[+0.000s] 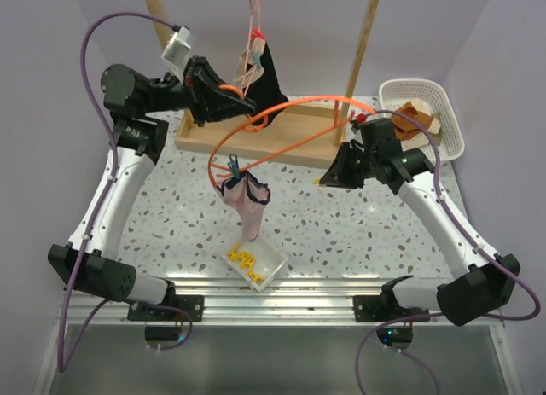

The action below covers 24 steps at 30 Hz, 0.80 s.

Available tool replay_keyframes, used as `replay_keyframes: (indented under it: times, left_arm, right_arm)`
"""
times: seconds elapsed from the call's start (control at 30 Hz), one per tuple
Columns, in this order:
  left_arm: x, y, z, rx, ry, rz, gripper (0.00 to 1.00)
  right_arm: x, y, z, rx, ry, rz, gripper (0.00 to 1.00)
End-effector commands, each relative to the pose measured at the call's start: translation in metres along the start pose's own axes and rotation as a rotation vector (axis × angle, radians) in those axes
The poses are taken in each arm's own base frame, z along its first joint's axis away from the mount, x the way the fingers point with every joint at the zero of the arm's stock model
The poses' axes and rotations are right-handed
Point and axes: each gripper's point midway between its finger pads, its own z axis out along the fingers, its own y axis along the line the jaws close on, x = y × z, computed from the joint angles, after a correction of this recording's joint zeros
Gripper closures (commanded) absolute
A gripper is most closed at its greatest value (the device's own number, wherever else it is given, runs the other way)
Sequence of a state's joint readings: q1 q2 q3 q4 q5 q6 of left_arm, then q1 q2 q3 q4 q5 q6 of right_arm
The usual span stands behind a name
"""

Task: Remove the underwear clipped to the hanger

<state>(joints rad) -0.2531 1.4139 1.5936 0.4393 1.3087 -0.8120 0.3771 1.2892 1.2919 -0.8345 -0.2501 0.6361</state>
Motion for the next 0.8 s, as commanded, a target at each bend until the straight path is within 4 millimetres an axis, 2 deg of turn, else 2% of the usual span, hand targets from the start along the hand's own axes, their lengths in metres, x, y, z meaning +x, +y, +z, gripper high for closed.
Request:
replay_keyframes:
  times: [0.0, 0.03, 0.07, 0.13, 0.17, 0.23, 0.27, 0.33, 0.37, 0.4, 0.47, 0.5, 0.57, 0.6, 0.77]
  left_arm:
    - [-0.039, 0.039, -0.014, -0.253, -0.09, 0.087, 1.0]
    - [-0.049, 0.044, -0.019, -0.302, -0.098, 0.111, 1.0]
    - [-0.041, 0.064, -0.028, -0.404, -0.081, 0.089, 1.0]
    - [-0.042, 0.076, -0.037, -0.505, -0.078, 0.094, 1.0]
    - [-0.037, 0.09, -0.048, -0.597, -0.074, 0.089, 1.0]
    - [-0.027, 0.097, -0.061, -0.688, -0.072, 0.073, 1.0]
    - [-0.023, 0.107, -0.073, -0.777, -0.078, 0.071, 1.0]
    - [-0.012, 0.112, -0.09, -0.88, -0.068, 0.066, 1.0]
    - [-0.008, 0.119, -0.106, -0.98, -0.066, 0.066, 1.0]
    - [-0.005, 0.12, -0.113, -1.017, -0.063, 0.071, 1.0]
    - [0.002, 0.122, -0.133, -1.131, -0.075, 0.066, 1.0]
    - [0.006, 0.121, -0.136, -1.147, -0.076, 0.062, 1.0]
    - [0.014, 0.12, -0.142, -1.176, -0.079, 0.037, 1.0]
    - [0.016, 0.119, -0.144, -1.184, -0.081, 0.029, 1.0]
    - [0.027, 0.114, -0.158, -1.267, -0.106, -0.03, 1.0]
  right_arm:
    - [0.013, 0.019, -0.002, -0.139, 0.083, -0.125, 1.0]
    - [0.019, 0.022, 0.0, -0.161, 0.11, -0.138, 1.0]
    - [0.024, 0.024, 0.002, -0.173, 0.133, -0.156, 1.0]
    - [0.047, 0.036, 0.007, -0.186, 0.189, -0.251, 1.0]
    - [0.057, 0.041, 0.013, -0.187, 0.214, -0.283, 1.0]
    - [0.08, 0.055, 0.022, -0.215, 0.251, -0.328, 1.0]
    - [0.085, 0.057, 0.026, -0.211, 0.251, -0.327, 1.0]
    - [0.096, 0.06, 0.037, -0.206, 0.243, -0.326, 1.0]
    - [0.101, 0.061, 0.041, -0.204, 0.245, -0.324, 1.0]
    - [0.115, 0.064, 0.045, -0.203, 0.265, -0.331, 1.0]
    - [0.123, 0.073, 0.052, -0.208, 0.248, -0.361, 1.0]
    - [0.139, 0.081, 0.057, -0.215, 0.275, -0.388, 1.0]
    - [0.149, 0.089, 0.065, -0.2, 0.265, -0.427, 1.0]
    - [0.165, 0.095, 0.071, -0.192, 0.288, -0.46, 1.0]
    - [0.175, 0.101, 0.086, -0.118, 0.232, -0.509, 1.0]
